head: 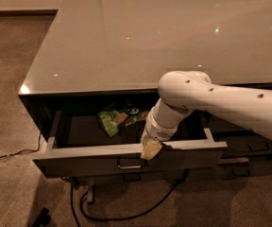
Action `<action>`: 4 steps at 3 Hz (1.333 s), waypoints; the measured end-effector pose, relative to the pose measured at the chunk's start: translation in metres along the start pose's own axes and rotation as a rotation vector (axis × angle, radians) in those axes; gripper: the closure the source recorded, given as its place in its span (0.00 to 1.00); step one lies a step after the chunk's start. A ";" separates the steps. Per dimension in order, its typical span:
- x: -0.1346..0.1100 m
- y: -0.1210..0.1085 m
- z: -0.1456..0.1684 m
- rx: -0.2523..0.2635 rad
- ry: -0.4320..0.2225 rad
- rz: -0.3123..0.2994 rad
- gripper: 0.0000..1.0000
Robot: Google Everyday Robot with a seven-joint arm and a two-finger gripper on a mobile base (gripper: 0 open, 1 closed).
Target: Open top drawer
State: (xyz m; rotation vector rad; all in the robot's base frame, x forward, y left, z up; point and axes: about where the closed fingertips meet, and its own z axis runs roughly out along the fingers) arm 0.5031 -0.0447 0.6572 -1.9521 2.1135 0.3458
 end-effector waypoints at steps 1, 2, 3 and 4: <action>0.006 0.016 -0.003 -0.005 0.005 0.013 1.00; 0.006 0.016 -0.003 -0.005 0.005 0.013 0.81; 0.006 0.016 -0.003 -0.005 0.005 0.013 0.58; 0.006 0.016 -0.003 -0.005 0.005 0.013 0.36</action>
Offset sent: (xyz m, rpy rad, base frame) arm -0.0161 -0.0061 0.0016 -0.0045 0.0095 -0.0110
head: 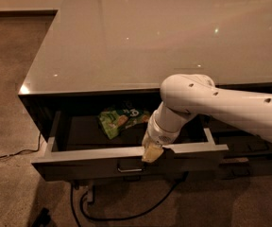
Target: Open top drawer
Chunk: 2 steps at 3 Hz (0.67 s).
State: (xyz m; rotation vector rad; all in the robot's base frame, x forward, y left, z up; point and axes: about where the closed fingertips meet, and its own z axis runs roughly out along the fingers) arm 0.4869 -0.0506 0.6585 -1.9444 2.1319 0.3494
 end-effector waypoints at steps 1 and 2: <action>-0.007 0.002 0.009 -0.008 -0.006 -0.022 0.12; -0.001 0.016 0.019 -0.017 0.012 -0.025 0.00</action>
Offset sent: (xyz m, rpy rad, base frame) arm -0.0349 0.0046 -0.0320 -0.0339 0.0225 0.0332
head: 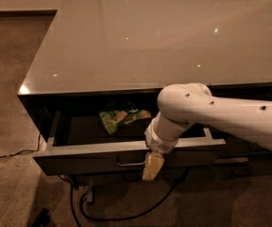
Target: Open top drawer
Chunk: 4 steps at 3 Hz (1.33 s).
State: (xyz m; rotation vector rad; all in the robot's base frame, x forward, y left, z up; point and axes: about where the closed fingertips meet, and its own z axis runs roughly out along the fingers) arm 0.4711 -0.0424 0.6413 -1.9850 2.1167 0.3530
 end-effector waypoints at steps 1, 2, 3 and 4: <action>0.011 0.019 0.006 -0.005 0.040 0.003 0.00; 0.016 0.034 0.007 -0.002 0.084 0.001 0.00; 0.017 0.046 0.002 0.016 0.117 -0.007 0.00; 0.023 0.064 -0.003 0.029 0.149 0.002 0.14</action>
Offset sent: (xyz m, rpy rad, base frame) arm -0.0526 -0.0157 -0.0126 -0.1339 0.0059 0.0008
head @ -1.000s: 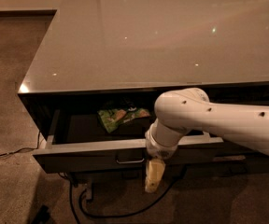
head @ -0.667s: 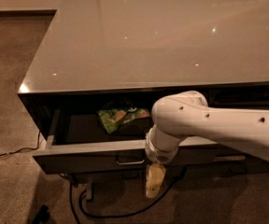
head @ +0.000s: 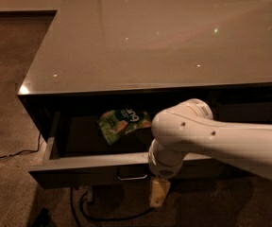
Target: Open top drawer
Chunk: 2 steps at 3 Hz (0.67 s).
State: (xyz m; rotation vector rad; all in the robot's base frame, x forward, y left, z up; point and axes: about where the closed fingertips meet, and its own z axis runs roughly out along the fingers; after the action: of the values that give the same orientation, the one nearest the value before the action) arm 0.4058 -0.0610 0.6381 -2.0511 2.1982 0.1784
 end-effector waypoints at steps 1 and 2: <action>0.012 0.020 0.004 -0.013 0.028 0.028 0.37; 0.019 0.029 0.006 -0.027 0.042 0.045 0.60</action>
Offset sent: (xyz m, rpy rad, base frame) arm -0.0721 -0.0375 -0.0317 -0.0927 0.1211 -0.1069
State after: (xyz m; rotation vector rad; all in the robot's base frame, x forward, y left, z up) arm 0.3758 -0.0763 0.6288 -2.0382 2.2804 0.1725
